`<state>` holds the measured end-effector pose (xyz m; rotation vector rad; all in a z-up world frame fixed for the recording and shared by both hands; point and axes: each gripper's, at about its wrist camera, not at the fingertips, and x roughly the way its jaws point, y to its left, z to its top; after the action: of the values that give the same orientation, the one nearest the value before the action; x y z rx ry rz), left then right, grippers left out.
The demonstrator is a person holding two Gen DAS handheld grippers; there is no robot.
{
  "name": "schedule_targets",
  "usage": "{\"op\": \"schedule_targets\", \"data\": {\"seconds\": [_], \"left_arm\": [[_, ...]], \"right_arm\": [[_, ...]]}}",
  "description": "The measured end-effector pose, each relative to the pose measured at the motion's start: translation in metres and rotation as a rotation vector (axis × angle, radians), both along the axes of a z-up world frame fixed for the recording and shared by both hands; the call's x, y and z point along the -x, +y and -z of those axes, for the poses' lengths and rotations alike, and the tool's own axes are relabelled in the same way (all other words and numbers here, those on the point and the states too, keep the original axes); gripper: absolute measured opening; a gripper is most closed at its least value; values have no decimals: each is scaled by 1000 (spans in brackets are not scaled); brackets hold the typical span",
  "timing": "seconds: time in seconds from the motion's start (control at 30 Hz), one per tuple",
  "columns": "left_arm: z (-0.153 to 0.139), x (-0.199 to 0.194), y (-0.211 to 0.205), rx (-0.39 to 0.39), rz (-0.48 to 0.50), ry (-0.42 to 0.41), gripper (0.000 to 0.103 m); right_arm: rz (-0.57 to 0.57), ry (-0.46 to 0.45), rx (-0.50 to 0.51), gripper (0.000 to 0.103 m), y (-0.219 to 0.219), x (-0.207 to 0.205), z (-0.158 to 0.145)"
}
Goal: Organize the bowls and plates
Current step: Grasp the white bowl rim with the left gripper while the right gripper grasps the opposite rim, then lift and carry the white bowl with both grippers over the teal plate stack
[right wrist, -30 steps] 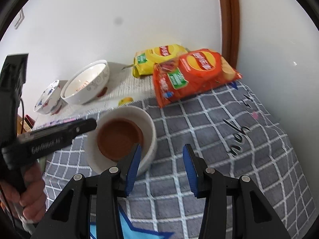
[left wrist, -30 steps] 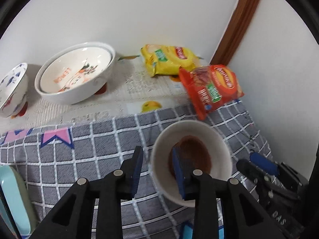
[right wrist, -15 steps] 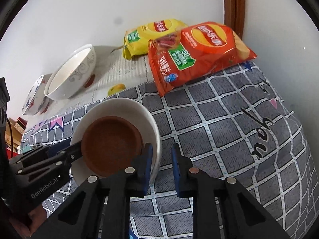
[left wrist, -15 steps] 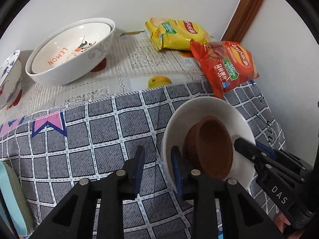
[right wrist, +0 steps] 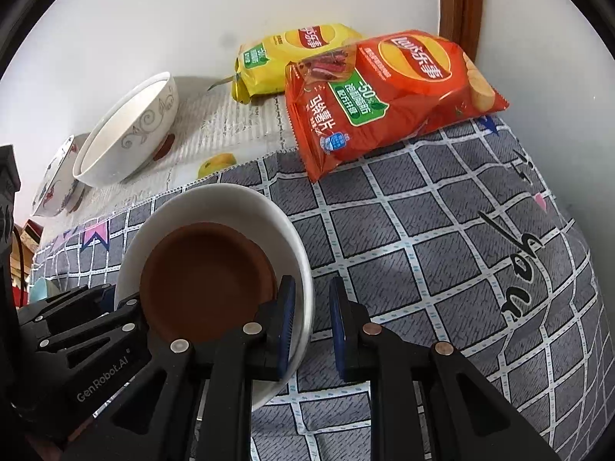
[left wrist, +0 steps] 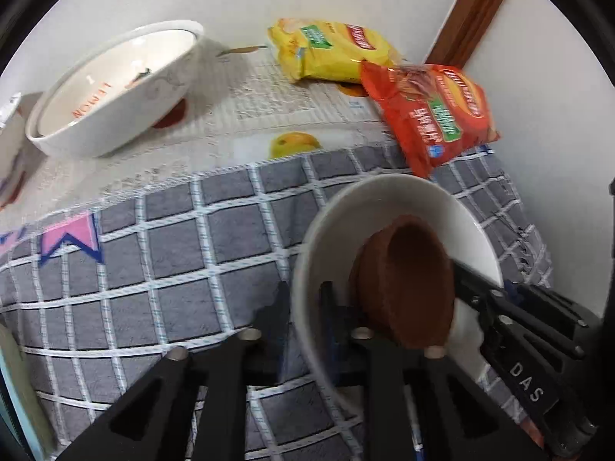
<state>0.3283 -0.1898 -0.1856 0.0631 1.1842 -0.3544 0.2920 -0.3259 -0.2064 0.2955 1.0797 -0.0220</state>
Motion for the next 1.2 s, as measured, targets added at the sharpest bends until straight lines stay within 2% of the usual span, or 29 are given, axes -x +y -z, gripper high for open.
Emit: {"op": "schedule_targets", "data": {"seconds": [0.1,0.3,0.6,0.87,1.2], "left_arm": [[-2,4,-3,-21,1,-28,12],[-4,15,8,18,-16,8,12],[-39,37,28,8,-32,-36,12],[-66,54,66,-1,-70,-74,12],[-82,72,123,-3,-130,-101,12]], "right_arm": [[29,-3,10,10,1,1,-1],[42,-10,10,9,5,14,-10],[48,-43,-19,9,18,37,-41],[20,-77,-28,9,54,52,-67],[-36,-96,-49,9,107,60,-83]]}}
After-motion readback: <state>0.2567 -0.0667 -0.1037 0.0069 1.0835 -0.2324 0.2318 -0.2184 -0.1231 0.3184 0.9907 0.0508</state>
